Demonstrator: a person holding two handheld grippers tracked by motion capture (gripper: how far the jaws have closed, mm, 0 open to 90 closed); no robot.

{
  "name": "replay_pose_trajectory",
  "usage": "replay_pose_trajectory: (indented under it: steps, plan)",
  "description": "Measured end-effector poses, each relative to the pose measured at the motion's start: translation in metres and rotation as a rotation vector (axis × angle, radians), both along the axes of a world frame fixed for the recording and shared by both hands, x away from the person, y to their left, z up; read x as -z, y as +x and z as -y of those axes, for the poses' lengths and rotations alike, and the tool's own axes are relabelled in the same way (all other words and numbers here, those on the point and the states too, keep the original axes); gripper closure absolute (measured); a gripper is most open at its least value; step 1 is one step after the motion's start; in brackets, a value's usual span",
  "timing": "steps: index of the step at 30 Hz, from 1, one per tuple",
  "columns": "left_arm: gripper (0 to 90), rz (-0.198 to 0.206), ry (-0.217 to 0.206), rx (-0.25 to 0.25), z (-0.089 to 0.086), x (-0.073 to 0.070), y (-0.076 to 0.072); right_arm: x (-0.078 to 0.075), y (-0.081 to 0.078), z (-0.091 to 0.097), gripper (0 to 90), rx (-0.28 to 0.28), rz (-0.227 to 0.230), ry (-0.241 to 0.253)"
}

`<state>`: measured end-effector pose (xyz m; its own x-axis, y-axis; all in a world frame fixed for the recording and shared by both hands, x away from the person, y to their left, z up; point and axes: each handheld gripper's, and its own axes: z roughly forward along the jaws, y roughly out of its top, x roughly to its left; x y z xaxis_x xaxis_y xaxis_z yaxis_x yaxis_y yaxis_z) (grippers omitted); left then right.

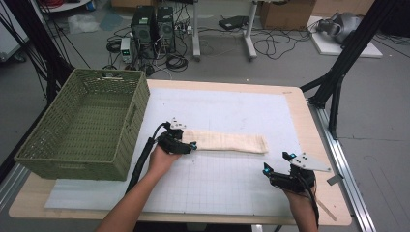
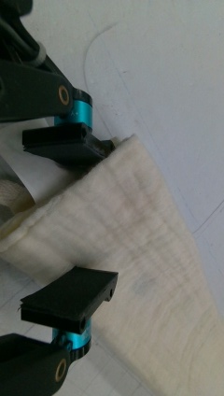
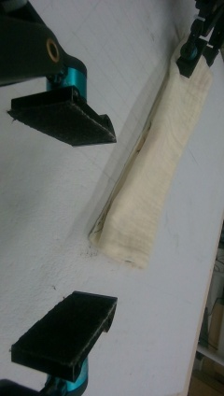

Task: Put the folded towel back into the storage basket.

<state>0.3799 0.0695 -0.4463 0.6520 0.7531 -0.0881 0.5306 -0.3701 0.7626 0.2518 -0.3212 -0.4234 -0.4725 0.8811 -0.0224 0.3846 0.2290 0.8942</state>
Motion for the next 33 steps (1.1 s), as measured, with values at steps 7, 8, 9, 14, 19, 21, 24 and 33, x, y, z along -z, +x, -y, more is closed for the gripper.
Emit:
replay_pose_trajectory:
  steps: [7, 8, 9, 14, 19, 21, 24, 33]
  plan:
    - [60.6, -0.026, -0.034, 0.042, 0.001, -0.001, -0.002, 0.001, 0.000, -0.001, 16.7, -0.003, -0.006, 0.003]
    - [65.2, -0.026, -0.038, 0.050, 0.001, -0.001, -0.002, 0.001, 0.000, -0.001, 16.7, -0.003, -0.006, 0.001]
    - [68.5, -0.025, -0.039, 0.056, 0.002, -0.001, -0.002, 0.001, 0.000, -0.001, 16.7, -0.002, -0.003, 0.001]
    - [75.4, -0.002, -0.032, 0.059, 0.004, -0.001, -0.004, 0.001, 0.001, 0.000, 16.6, 0.014, -0.002, 0.014]
    - [76.4, -0.001, -0.035, 0.059, 0.003, -0.001, -0.004, 0.002, 0.003, 0.001, 15.7, 0.035, -0.004, 0.009]
    - [76.7, -0.004, -0.046, 0.059, 0.002, -0.002, -0.004, 0.003, 0.004, 0.002, 15.7, 0.043, -0.004, 0.003]
    - [77.3, -0.002, -0.057, 0.060, 0.000, -0.003, -0.003, 0.004, 0.006, 0.004, 15.7, 0.044, -0.013, 0.006]
    - [77.7, 0.052, -0.126, 0.081, -0.006, -0.016, -0.009, 0.004, 0.021, 0.001, 15.7, 0.035, -0.026, 0.019]
